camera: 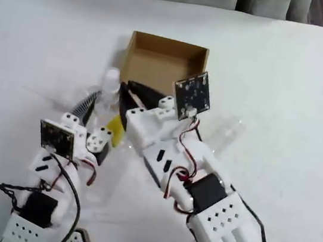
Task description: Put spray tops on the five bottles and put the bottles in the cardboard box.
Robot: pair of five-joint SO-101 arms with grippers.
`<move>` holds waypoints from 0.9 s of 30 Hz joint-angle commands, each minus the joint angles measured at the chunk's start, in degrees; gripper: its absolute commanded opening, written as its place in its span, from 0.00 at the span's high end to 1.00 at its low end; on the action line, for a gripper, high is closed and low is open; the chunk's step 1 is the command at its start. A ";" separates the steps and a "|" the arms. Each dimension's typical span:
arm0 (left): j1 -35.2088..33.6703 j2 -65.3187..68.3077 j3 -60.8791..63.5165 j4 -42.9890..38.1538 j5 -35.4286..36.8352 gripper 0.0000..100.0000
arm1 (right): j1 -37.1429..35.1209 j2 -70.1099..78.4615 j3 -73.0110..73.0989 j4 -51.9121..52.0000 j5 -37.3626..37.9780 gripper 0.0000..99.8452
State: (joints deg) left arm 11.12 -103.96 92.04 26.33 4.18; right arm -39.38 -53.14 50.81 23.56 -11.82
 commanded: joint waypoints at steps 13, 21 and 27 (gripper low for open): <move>0.22 1.10 -2.02 -5.98 0.26 0.91 | 13.85 -15.34 14.59 15.52 0.00 0.98; 0.22 19.03 -17.41 -7.03 6.33 0.91 | 13.93 -29.67 30.42 3.82 0.00 0.98; 0.75 34.68 -28.04 -9.32 6.33 0.91 | 10.77 -43.30 41.05 -3.30 0.00 0.98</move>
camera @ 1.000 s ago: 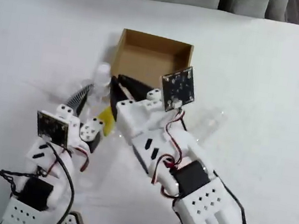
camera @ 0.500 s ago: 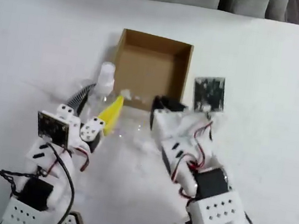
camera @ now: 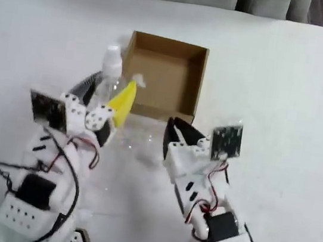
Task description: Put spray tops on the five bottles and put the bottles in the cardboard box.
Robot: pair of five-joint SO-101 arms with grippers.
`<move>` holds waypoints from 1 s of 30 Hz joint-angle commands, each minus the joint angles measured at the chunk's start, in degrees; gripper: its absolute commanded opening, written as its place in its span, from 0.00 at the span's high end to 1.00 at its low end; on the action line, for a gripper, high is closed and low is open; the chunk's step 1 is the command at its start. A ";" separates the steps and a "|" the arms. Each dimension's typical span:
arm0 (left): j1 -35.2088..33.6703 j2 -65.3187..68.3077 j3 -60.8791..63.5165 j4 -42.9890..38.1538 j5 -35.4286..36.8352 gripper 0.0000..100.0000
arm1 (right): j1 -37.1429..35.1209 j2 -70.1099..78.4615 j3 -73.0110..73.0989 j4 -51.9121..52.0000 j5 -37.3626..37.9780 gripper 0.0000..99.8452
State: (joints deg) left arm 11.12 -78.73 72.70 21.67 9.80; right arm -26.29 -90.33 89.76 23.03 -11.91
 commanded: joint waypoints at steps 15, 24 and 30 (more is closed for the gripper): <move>2.86 31.16 -20.40 -14.59 12.57 0.91 | -16.92 -12.88 7.12 -3.12 -0.44 0.98; 7.60 21.67 -18.90 -4.40 13.01 0.91 | -16.57 -12.79 7.12 -2.68 -0.44 0.98; 11.12 10.86 -12.57 -3.25 12.84 0.91 | -16.48 -12.79 7.12 -1.80 -0.44 0.98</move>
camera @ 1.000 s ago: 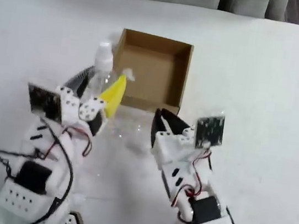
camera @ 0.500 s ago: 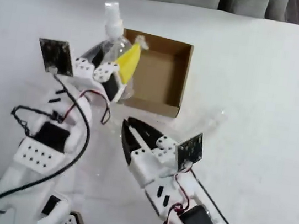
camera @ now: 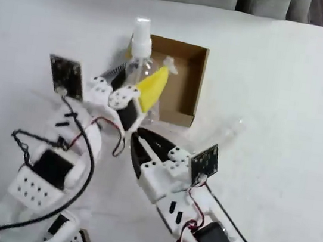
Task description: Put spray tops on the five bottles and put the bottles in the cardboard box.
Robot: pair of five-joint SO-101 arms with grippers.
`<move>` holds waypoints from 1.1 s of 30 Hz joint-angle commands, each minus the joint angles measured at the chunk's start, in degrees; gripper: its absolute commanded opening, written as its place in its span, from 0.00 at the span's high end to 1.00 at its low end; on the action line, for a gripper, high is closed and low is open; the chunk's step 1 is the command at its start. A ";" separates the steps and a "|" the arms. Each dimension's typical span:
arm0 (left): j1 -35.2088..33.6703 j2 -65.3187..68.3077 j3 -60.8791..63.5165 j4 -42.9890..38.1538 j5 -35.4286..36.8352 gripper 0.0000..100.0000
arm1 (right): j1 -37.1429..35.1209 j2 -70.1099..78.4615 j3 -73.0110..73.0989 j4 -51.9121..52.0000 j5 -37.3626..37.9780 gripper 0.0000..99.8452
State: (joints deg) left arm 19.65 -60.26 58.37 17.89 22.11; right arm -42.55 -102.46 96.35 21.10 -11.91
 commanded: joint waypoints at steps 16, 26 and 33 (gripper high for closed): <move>3.30 -14.46 5.89 6.51 -6.07 0.91 | 5.85 -0.84 0.53 0.13 0.00 0.98; -3.56 -13.93 10.37 -10.11 -5.89 0.91 | 2.42 -0.84 0.00 4.09 0.18 0.98; -3.56 -6.02 7.82 -12.92 -5.98 0.91 | -0.57 -0.84 0.00 4.97 0.18 0.98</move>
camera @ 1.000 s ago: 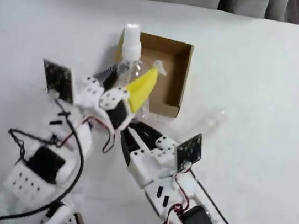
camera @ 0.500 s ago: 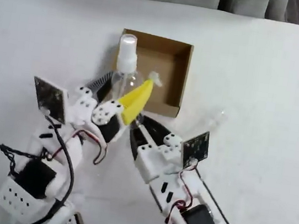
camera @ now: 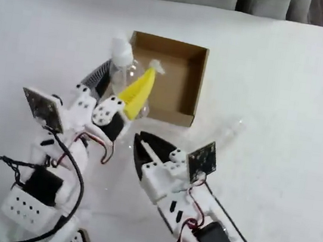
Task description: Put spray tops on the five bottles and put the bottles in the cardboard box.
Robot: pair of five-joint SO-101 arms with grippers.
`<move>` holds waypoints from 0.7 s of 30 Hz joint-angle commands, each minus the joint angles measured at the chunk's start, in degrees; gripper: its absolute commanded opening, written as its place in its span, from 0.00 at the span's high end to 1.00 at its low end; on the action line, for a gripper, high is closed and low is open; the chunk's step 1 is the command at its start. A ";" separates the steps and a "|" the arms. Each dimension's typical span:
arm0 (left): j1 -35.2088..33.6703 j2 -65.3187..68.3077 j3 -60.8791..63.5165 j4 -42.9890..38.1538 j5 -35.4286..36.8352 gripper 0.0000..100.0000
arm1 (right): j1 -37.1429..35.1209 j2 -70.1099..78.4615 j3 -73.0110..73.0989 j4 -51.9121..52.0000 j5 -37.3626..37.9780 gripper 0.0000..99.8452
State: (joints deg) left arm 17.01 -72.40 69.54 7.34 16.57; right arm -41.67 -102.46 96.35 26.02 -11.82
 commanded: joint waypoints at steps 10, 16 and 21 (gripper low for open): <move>-0.66 17.54 -3.52 -4.13 -0.44 0.91 | -4.97 -0.84 0.44 -3.12 -0.44 0.98; -0.57 17.54 -3.16 -2.99 -0.44 0.91 | -4.88 -0.75 0.44 -3.65 -0.44 0.98; 0.92 11.30 -3.25 5.89 -0.70 0.91 | -4.44 -0.75 0.44 -3.65 -0.44 0.98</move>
State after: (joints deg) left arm 16.66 -55.34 67.87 7.52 16.48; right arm -46.24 -102.46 96.35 23.65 -11.82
